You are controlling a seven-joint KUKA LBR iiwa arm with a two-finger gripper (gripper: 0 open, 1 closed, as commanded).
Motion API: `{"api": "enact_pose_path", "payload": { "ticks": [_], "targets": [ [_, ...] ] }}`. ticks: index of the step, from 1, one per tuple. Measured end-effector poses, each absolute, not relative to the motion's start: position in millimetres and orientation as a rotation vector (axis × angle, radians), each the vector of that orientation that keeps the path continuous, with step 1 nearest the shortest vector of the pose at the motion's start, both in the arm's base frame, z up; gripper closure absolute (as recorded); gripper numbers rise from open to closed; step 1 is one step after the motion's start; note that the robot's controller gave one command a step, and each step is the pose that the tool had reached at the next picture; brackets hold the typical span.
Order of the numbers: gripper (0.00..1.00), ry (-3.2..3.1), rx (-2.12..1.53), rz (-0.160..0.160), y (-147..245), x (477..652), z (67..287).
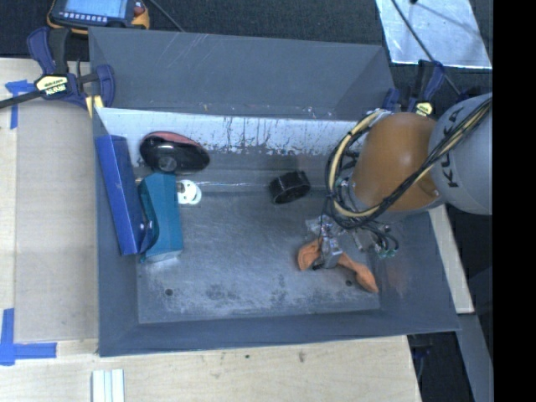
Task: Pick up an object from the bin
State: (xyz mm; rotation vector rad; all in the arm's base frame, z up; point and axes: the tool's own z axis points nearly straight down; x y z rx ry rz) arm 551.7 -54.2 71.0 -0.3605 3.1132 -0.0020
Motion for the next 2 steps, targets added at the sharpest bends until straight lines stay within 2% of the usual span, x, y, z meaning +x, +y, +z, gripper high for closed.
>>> {"api": "enact_pose_path", "payload": {
  "ticks": [2],
  "targets": [
    [1.0,3.114,-0.359,-0.002,-54.2,551.7,71.0]
  ]
}}
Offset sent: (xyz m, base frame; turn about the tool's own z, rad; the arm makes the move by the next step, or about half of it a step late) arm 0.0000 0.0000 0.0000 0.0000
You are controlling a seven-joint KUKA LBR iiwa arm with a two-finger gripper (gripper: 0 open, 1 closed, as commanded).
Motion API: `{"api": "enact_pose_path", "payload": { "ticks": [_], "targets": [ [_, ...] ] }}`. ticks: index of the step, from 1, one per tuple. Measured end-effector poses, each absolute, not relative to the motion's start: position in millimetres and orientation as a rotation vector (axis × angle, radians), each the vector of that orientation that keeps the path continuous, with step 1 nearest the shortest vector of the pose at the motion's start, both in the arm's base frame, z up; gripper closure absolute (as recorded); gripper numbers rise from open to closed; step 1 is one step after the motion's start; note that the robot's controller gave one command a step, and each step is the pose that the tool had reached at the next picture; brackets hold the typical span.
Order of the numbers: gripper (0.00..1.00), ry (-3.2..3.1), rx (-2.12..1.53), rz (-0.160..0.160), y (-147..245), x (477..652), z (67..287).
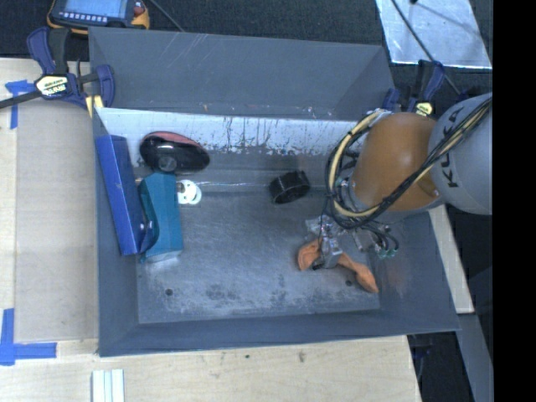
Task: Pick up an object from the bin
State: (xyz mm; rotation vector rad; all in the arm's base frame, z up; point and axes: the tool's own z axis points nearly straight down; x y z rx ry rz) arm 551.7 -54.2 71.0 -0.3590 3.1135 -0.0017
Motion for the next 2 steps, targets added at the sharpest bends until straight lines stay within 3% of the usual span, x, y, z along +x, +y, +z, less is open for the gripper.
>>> {"api": "enact_pose_path", "payload": {
  "ticks": [2],
  "targets": [
    [1.0,3.114,-0.359,-0.002,-54.2,551.7,71.0]
  ]
}}
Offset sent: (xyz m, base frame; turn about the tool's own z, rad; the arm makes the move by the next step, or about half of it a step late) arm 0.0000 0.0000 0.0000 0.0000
